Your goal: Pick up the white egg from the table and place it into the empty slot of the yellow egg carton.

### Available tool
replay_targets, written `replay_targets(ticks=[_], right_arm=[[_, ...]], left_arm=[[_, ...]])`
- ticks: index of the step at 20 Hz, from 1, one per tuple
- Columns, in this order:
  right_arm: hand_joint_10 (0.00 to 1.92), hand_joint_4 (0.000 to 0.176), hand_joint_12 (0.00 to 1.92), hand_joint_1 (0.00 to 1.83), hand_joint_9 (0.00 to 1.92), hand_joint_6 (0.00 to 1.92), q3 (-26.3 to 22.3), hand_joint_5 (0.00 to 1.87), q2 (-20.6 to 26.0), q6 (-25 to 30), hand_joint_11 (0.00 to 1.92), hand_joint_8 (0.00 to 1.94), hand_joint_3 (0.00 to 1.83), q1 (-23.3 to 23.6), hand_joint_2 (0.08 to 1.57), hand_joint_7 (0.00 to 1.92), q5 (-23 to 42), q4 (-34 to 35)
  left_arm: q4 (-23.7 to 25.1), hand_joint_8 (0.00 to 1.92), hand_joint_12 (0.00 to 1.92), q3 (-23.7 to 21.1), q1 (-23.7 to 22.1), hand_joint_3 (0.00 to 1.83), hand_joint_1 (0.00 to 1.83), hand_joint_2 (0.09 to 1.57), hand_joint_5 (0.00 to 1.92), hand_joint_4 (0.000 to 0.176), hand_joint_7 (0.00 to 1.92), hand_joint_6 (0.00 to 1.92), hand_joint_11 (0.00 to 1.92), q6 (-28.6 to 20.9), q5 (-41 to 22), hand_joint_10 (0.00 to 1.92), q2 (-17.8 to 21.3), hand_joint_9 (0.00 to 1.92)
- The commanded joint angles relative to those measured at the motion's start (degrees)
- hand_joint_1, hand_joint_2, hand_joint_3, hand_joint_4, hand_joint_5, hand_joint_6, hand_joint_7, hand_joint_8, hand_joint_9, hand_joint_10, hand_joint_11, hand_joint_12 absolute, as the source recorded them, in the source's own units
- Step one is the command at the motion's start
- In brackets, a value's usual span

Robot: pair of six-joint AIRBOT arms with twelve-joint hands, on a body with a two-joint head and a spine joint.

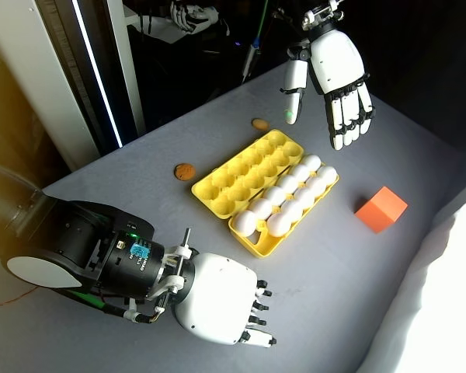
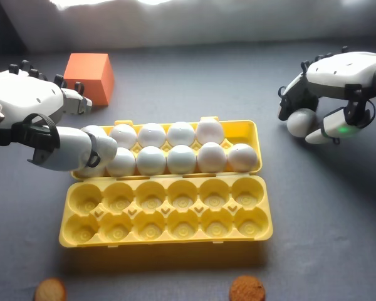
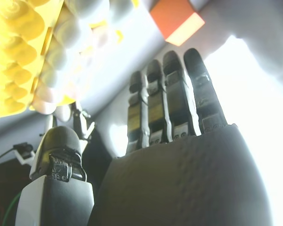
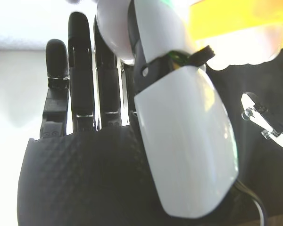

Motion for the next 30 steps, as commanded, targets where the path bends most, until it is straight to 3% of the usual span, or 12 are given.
replay_targets(ticks=[1, 2, 4, 9, 12, 17, 20, 23, 30], right_arm=[[1.41, 0.000, 1.51, 1.35, 0.71, 1.22, 0.35, 0.78, 0.74, 0.22, 0.33, 1.21, 0.00, 0.08, 1.19, 0.89, 5.25, 0.51], [1.33, 0.000, 1.46, 1.36, 0.78, 1.12, 0.35, 0.87, 0.74, 0.22, 0.42, 1.20, 0.00, 0.05, 1.16, 0.88, 5.26, 0.51], [1.37, 0.000, 1.47, 1.35, 0.77, 1.09, 0.35, 0.90, 0.74, 0.22, 0.43, 1.30, 0.00, 0.01, 1.18, 0.78, 5.29, 0.51], [1.34, 0.000, 1.46, 1.36, 0.80, 1.14, 0.32, 0.86, 0.96, 1.09, 0.45, 1.25, 0.00, 1.03, 1.17, 0.83, 6.10, 0.50], [1.30, 0.000, 1.41, 1.36, 0.83, 1.15, 0.13, 0.85, 1.51, 3.90, 0.50, 1.23, 0.00, 3.75, 1.16, 0.84, 5.04, 0.50], [1.32, 0.000, 1.44, 1.36, 0.81, 1.15, -3.07, 0.86, 2.64, 4.50, 0.47, 1.21, 0.00, 7.08, 1.17, 0.84, 5.04, -2.03], [1.29, 0.000, 1.42, 1.36, 0.84, 1.13, -4.83, 0.87, 2.99, 19.51, 0.49, 1.15, 0.00, 9.22, 1.15, 0.88, 5.09, -15.56], [1.31, 0.000, 1.42, 1.36, 0.81, 1.12, -5.30, 0.87, 2.99, 29.76, 0.50, 1.18, 0.00, 10.12, 1.16, 0.87, 5.04, -24.36], [1.32, 0.000, 1.45, 1.36, 0.82, 1.11, -5.76, 0.86, 1.46, 30.85, 0.49, 1.16, 0.00, 8.50, 1.15, 0.90, 3.52, -25.34]], left_arm=[[2.86, 0.00, 0.51, -0.27, -0.62, 0.00, 0.00, 1.28, 0.26, 0.000, 0.28, 0.00, 0.00, 0.16, -0.70, 0.01, 0.84, 0.26], [2.86, 0.01, 0.52, -0.29, -0.64, 0.00, 0.00, 1.28, 0.26, 0.000, 0.29, 0.00, 0.00, 0.16, -0.70, 0.01, 0.83, 0.26], [2.86, 0.01, 0.52, -0.31, -0.72, 0.00, 0.00, 1.28, 0.26, 0.000, 0.29, 0.00, 0.00, 0.16, -0.70, 0.01, 0.83, 0.26], [2.65, 0.00, 0.49, -0.37, -0.92, 0.00, 0.01, 1.30, 0.26, 0.000, 0.27, 0.00, 0.00, 0.16, -0.70, 0.00, 0.80, 0.24], [2.85, 0.00, 0.60, -0.37, -1.03, 0.00, 0.00, 1.28, 0.29, 0.000, 0.30, 0.00, 0.00, 0.16, -0.70, 0.00, 0.76, 0.28], [3.13, 0.00, 0.58, -0.35, -1.02, 0.00, 0.00, 1.29, 0.29, 0.000, 0.31, 0.00, 0.00, 0.16, -0.70, 0.00, 0.75, 0.29], [3.28, 0.00, 0.61, -0.37, -1.02, 0.00, 0.01, 1.29, 0.30, 0.000, 0.33, 0.00, 0.00, 0.16, -0.70, 0.00, 0.75, 0.30], [3.32, 0.00, 0.58, -0.31, -1.10, 0.00, 0.00, 1.30, 0.29, 0.000, 0.31, 0.00, 0.00, 0.16, -0.70, 0.00, 0.75, 0.29], [3.27, 0.00, 0.61, -0.30, -1.34, 0.00, 0.02, 1.30, 0.28, 0.000, 0.32, 0.00, 0.00, 0.31, -0.64, 0.00, 0.74, 0.30]])
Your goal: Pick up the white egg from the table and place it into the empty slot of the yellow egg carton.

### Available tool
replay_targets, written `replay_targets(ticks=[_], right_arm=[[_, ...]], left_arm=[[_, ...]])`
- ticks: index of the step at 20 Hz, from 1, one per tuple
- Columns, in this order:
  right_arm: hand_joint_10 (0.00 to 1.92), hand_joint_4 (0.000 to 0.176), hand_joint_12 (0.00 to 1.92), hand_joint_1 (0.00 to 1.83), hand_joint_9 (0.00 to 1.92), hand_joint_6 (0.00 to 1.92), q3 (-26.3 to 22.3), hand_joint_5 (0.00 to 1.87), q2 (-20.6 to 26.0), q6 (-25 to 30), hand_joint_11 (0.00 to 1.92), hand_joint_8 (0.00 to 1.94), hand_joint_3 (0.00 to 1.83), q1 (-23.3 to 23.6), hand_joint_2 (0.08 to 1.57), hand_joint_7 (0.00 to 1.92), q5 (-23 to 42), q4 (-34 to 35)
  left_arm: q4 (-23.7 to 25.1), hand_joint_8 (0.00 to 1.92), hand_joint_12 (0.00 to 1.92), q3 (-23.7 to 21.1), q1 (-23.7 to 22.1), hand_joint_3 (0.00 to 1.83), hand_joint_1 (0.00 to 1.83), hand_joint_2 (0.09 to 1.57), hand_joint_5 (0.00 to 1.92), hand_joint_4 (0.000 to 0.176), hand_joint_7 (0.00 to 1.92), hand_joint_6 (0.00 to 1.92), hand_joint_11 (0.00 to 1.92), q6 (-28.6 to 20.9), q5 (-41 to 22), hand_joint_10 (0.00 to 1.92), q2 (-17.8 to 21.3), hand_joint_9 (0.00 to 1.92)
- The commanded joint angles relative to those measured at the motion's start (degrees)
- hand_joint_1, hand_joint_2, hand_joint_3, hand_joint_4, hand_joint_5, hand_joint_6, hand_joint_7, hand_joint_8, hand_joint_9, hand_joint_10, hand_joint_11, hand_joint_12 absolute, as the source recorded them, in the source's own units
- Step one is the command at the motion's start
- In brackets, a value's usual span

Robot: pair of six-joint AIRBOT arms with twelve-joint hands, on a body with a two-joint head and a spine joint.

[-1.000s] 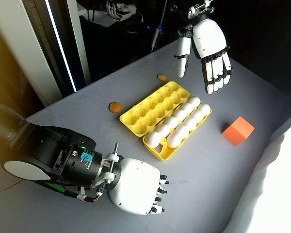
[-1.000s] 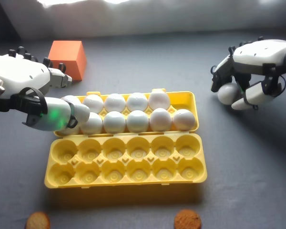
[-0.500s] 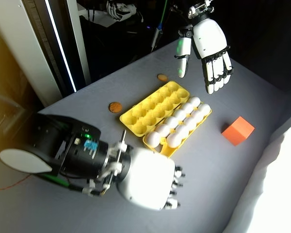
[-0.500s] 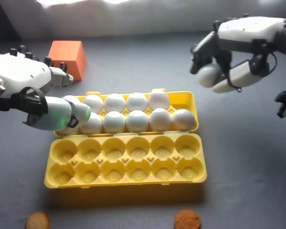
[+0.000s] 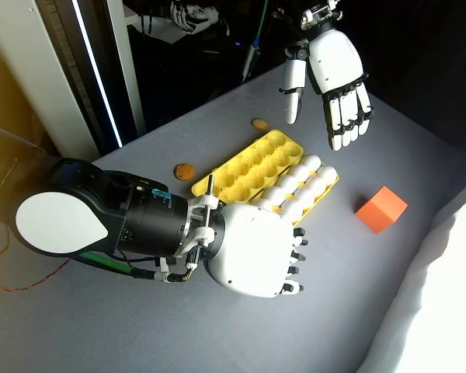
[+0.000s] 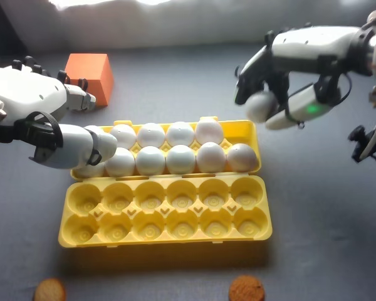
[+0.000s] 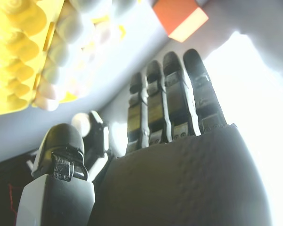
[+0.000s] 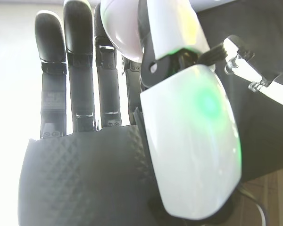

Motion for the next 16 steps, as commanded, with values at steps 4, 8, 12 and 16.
replay_targets(ticks=[4, 8, 12, 16], right_arm=[[1.32, 0.000, 1.47, 1.36, 0.81, 1.12, -0.18, 0.86, 0.09, 0.69, 0.46, 1.18, 0.00, -0.38, 1.16, 0.88, 5.45, 1.76], [1.31, 0.000, 1.45, 1.36, 0.82, 1.09, -0.16, 0.88, -0.45, 0.70, 0.46, 1.14, 0.00, -0.51, 1.15, 0.90, 6.94, 1.98], [1.34, 0.000, 1.47, 1.36, 0.79, 1.13, -0.14, 0.87, -1.08, 0.68, 0.45, 1.19, 0.00, -1.04, 1.16, 0.87, 7.05, 2.56], [1.36, 0.000, 1.50, 1.36, 0.79, 1.11, -0.14, 0.86, -1.33, 0.61, 0.43, 1.18, 0.00, -1.49, 1.16, 0.89, 7.00, 4.32]], left_arm=[[2.74, 0.00, 0.55, 0.07, -0.84, 0.00, 0.02, 1.31, 0.28, 0.000, 0.29, 0.01, 0.00, 0.24, -0.81, 0.01, 0.71, 0.27], [2.57, 0.00, 0.60, 0.07, -0.93, 0.00, 0.05, 1.31, 0.28, 0.000, 0.32, 0.00, 0.00, 0.48, -0.81, 0.00, 0.68, 0.30], [2.54, 0.00, 0.58, 0.10, -0.99, 0.00, 0.01, 1.31, 0.28, 0.000, 0.30, 0.00, 0.00, 0.59, -0.81, 0.01, 0.65, 0.28], [2.54, 0.00, 0.62, 0.09, -1.05, 0.00, 0.02, 1.31, 0.30, 0.000, 0.32, 0.00, 0.00, 0.65, -0.78, 0.01, 0.63, 0.30]])
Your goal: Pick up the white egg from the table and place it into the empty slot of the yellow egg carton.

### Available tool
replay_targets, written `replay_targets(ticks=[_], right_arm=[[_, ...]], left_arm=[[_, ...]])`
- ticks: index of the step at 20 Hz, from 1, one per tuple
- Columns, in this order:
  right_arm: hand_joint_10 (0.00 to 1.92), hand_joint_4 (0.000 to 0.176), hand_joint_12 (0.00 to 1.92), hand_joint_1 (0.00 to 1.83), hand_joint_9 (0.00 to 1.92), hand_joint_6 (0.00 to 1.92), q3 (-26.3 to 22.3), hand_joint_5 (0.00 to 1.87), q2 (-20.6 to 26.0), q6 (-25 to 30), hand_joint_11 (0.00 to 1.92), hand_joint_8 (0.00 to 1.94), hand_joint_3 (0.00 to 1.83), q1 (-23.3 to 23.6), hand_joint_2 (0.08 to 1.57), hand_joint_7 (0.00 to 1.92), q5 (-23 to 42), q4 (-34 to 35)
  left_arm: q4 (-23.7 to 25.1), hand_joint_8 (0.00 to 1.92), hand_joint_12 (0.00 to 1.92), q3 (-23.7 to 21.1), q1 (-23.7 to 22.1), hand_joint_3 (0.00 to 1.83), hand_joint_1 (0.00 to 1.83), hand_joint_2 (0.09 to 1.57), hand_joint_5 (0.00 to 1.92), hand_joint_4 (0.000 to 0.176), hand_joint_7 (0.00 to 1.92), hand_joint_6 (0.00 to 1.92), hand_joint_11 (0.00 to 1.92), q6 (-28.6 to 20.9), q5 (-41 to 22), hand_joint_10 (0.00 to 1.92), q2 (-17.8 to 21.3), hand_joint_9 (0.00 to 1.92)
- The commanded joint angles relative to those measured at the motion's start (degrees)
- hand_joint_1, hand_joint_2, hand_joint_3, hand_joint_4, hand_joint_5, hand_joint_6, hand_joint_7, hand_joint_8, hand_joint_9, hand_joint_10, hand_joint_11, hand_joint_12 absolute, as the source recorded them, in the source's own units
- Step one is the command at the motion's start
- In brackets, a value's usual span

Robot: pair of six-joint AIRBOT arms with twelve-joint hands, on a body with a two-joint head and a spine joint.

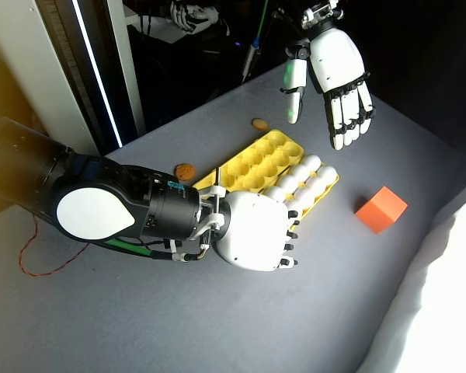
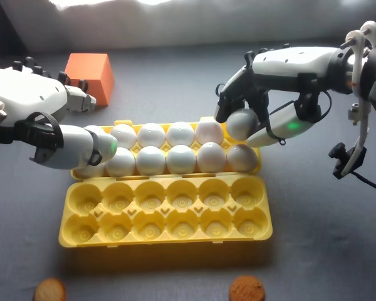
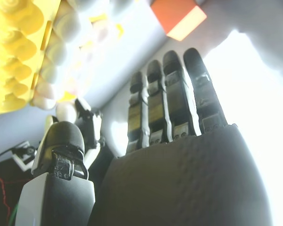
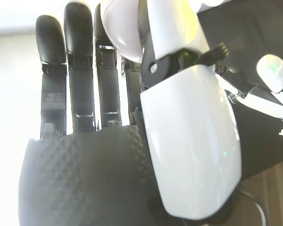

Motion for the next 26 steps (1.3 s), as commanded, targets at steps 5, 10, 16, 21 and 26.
replay_targets(ticks=[5, 10, 16, 21, 26], right_arm=[[1.45, 0.000, 1.49, 1.34, 0.71, 1.31, 0.15, 0.70, 0.59, 0.22, 0.40, 1.24, 0.00, -1.10, 1.21, 0.86, 5.30, 1.52], [0.84, 0.000, 1.44, 1.10, 0.61, 1.40, 0.15, 0.70, 0.53, -0.08, 0.29, 0.81, 0.00, -1.45, 1.26, 0.68, 5.31, 1.54], [0.27, 0.000, 1.33, 1.07, 0.61, 0.15, 0.17, 0.66, 0.57, -0.44, 0.15, 0.03, 0.00, -1.34, 1.16, 0.76, 5.53, 1.54], [0.19, 0.000, 1.31, 1.07, 0.53, 0.06, 0.19, 0.57, 0.66, -0.46, 0.02, 0.00, 0.00, -1.01, 1.15, 0.65, 5.54, 1.54], [0.07, 0.000, 1.15, 1.01, 0.46, 0.00, 0.19, 0.49, 1.11, -0.46, 0.00, 0.00, 0.00, -0.23, 1.12, 0.52, 5.69, 1.55]], left_arm=[[2.95, 0.00, 0.59, 0.10, -0.85, 0.00, 0.02, 1.31, 0.28, 0.000, 0.31, 0.00, 0.00, 0.35, -0.83, 0.00, 0.61, 0.29], [2.95, 0.00, 0.57, 0.13, -0.97, 0.00, 0.04, 1.31, 0.28, 0.000, 0.31, 0.00, 0.00, 0.52, -0.83, 0.00, 0.59, 0.28], [2.95, 0.00, 0.56, 0.15, -1.07, 0.00, 0.03, 1.32, 0.29, 0.000, 0.31, 0.00, 0.00, 0.69, -0.72, 0.00, 0.53, 0.28], [2.95, 0.00, 0.60, 0.17, -1.13, 0.00, 0.03, 1.31, 0.28, 0.000, 0.31, 0.00, 0.00, 0.76, -0.70, 0.00, 0.52, 0.30], [2.95, 0.00, 0.57, 0.16, -1.16, 0.00, 0.05, 1.31, 0.30, 0.000, 0.32, 0.00, 0.00, 0.76, -0.65, 0.00, 0.50, 0.29]])
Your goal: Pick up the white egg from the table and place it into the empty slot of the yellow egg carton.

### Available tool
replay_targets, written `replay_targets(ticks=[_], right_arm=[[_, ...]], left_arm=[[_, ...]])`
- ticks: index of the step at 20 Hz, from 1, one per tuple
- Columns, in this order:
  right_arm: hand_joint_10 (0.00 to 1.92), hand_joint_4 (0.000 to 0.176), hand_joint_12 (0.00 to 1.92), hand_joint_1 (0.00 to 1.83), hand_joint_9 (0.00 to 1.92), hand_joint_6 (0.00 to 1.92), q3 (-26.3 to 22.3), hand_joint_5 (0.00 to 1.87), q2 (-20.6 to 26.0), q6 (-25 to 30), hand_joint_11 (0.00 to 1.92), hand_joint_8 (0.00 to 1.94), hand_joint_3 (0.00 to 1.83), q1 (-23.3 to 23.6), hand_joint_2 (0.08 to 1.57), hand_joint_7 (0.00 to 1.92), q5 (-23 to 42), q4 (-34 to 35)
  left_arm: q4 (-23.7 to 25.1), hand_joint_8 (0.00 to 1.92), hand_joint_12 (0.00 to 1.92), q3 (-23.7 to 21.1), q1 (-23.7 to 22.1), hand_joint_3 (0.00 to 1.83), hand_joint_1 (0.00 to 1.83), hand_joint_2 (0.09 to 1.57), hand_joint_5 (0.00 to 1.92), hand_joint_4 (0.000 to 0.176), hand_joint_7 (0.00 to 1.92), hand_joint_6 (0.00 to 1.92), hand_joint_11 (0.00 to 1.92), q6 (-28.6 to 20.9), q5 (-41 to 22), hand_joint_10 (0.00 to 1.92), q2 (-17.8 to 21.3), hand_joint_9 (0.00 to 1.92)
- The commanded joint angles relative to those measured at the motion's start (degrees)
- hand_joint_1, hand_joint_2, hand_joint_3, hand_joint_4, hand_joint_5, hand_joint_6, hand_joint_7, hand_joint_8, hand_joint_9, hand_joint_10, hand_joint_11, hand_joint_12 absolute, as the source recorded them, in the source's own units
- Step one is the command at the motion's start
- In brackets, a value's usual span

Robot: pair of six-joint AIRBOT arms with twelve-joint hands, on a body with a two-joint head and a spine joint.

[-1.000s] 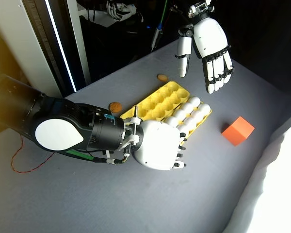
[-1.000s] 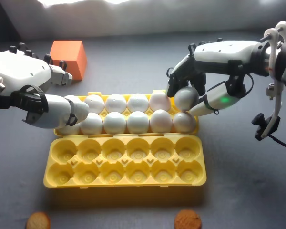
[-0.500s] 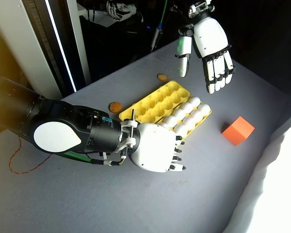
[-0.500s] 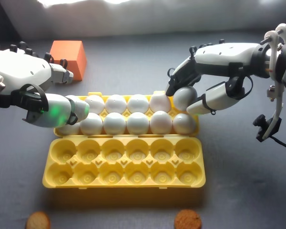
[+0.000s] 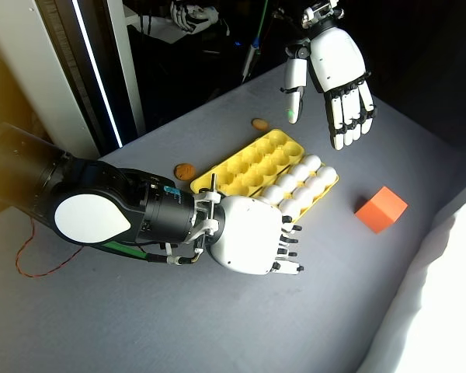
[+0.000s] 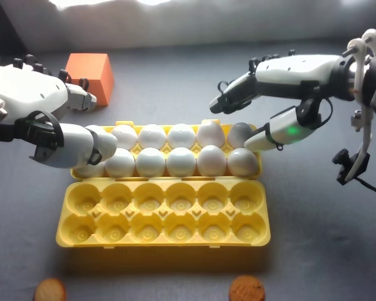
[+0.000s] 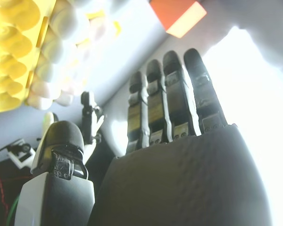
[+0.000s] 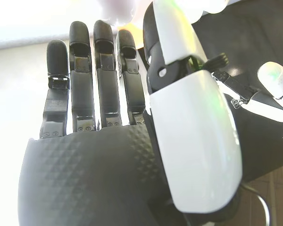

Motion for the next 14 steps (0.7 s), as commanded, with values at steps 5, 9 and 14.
replay_targets(ticks=[5, 9, 14], right_arm=[[0.00, 0.000, 0.91, 0.86, 0.34, 0.00, -0.22, 0.31, 4.01, 0.20, 0.00, 0.00, 0.00, 4.49, 1.10, 0.36, 6.58, -1.02], [0.00, 0.000, 0.96, 0.84, 0.35, 0.00, -2.25, 0.31, 9.06, 0.21, 0.00, 0.00, 0.00, 6.27, 1.07, 0.37, 9.99, -10.33], [0.00, 0.000, 0.82, 0.74, 0.30, 0.00, -9.10, 0.24, 18.22, 0.23, 0.00, 0.00, 0.00, 8.69, 1.08, 0.30, 13.96, -27.24]], left_arm=[[2.93, 0.00, 0.56, 0.17, -0.96, 0.00, 0.04, 1.31, 0.27, 0.000, 0.30, 0.00, 0.00, 0.42, -0.61, 0.00, 0.53, 0.28], [2.93, 0.00, 0.60, 0.28, -1.06, 0.00, 0.03, 1.31, 0.30, 0.000, 0.32, 0.00, 0.00, 0.68, -0.61, 0.00, 0.41, 0.30], [1.90, 0.00, 0.52, 0.33, -1.28, 0.00, 0.03, 1.32, 0.25, 0.000, 0.28, 0.00, 0.00, 1.79, -0.61, 0.00, -0.22, 0.26]])
